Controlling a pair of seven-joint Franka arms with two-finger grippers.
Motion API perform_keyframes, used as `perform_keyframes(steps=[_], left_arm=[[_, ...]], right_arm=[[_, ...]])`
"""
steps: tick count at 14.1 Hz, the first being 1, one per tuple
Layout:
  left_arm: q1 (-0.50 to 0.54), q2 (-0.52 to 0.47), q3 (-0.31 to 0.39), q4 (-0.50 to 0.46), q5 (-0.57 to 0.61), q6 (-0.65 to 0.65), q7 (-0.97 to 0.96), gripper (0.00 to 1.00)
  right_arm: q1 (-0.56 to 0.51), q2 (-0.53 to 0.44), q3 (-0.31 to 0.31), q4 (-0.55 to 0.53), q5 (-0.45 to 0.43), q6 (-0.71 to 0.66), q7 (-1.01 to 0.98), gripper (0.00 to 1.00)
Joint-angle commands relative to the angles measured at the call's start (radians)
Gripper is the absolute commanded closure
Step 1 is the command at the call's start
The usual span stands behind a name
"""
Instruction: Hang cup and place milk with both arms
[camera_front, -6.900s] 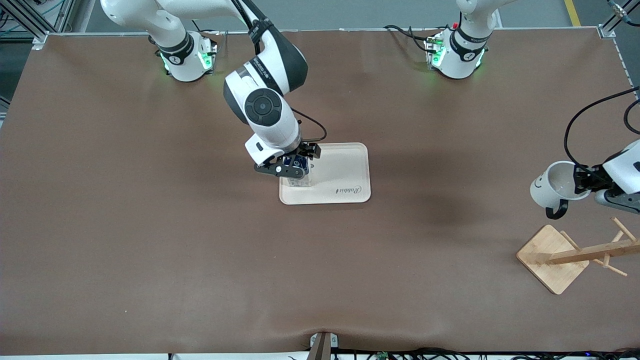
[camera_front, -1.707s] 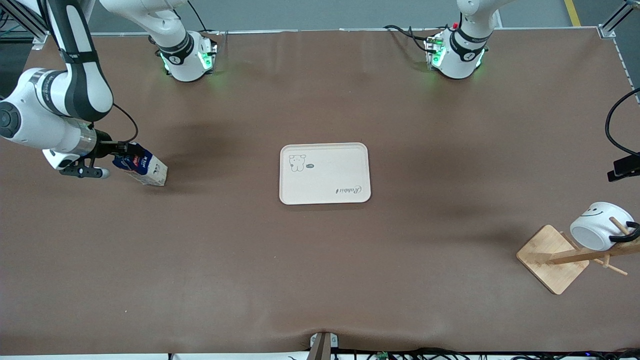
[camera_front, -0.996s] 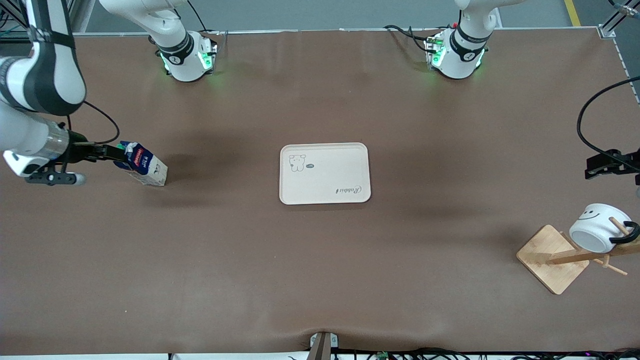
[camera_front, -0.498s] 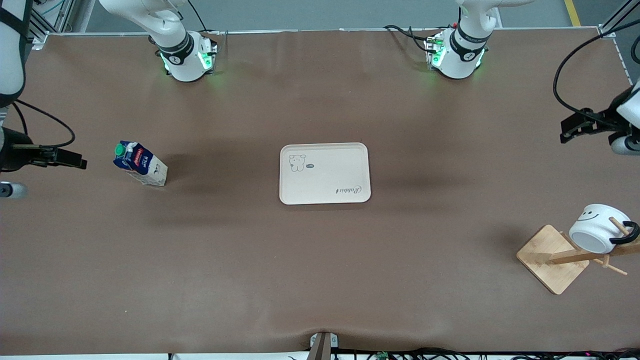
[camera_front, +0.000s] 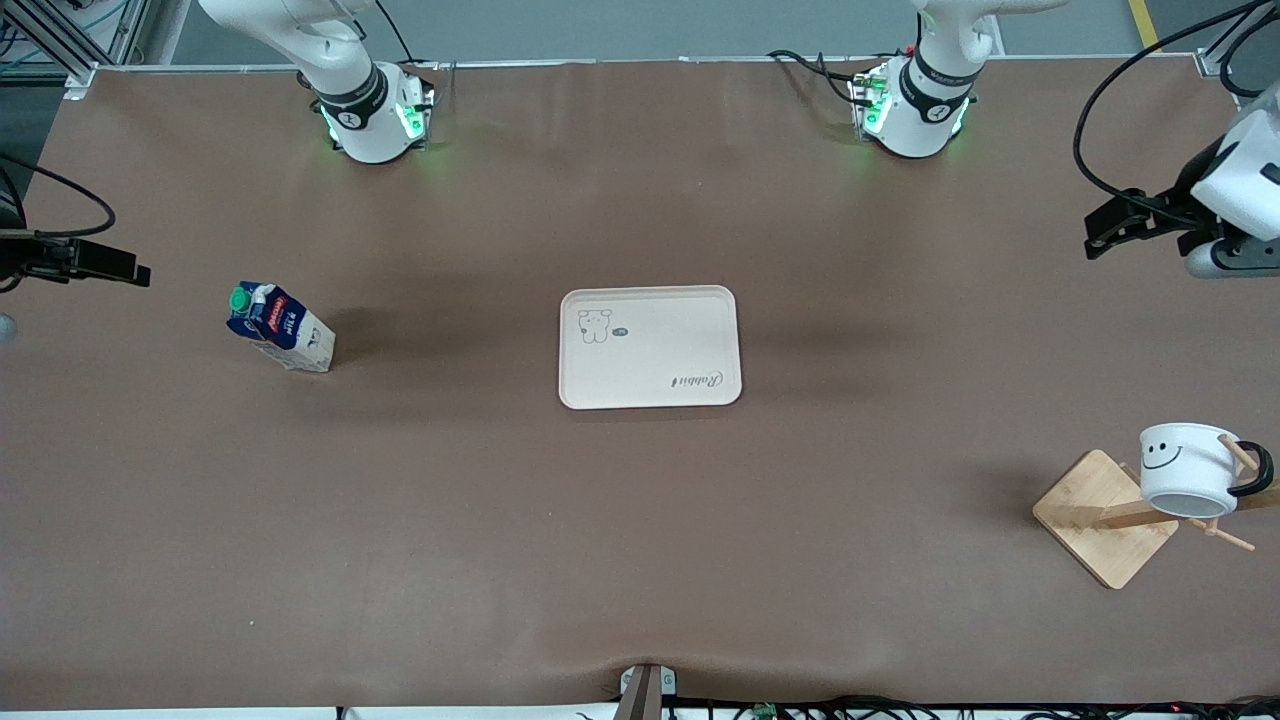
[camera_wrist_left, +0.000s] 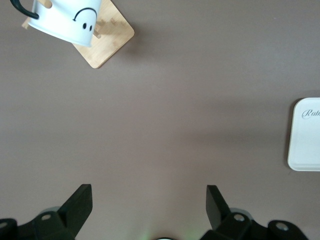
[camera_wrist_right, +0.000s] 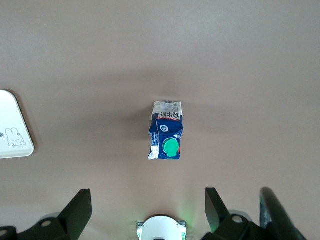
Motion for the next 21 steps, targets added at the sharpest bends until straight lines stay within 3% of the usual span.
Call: perform_keyframes(steps=[1, 3, 6, 16, 21], left_arm=[[-0.005, -0.036, -0.004, -0.024, -0.012, -0.013, -0.057, 0.0], [-0.005, -0.039, -0.003, -0.023, -0.033, -0.013, -0.057, 0.0], [0.004, -0.039, 0.005, -0.015, -0.083, -0.024, -0.044, 0.0], [-0.007, -0.033, -0.006, 0.006, -0.037, -0.025, -0.036, 0.0], [-0.005, -0.039, -0.02, 0.009, -0.035, -0.03, -0.036, 0.0]], right_arm=[[-0.019, 0.007, 0.002, 0.103, -0.009, -0.004, 0.0, 0.0], [-0.016, 0.007, 0.002, 0.167, -0.014, -0.014, 0.0, 0.0], [-0.005, -0.031, 0.004, 0.164, -0.01, -0.031, 0.01, 0.0], [-0.019, -0.132, 0.009, 0.033, -0.01, 0.027, 0.007, 0.0], [-0.02, -0.137, 0.007, 0.032, -0.01, 0.019, 0.009, 0.0]])
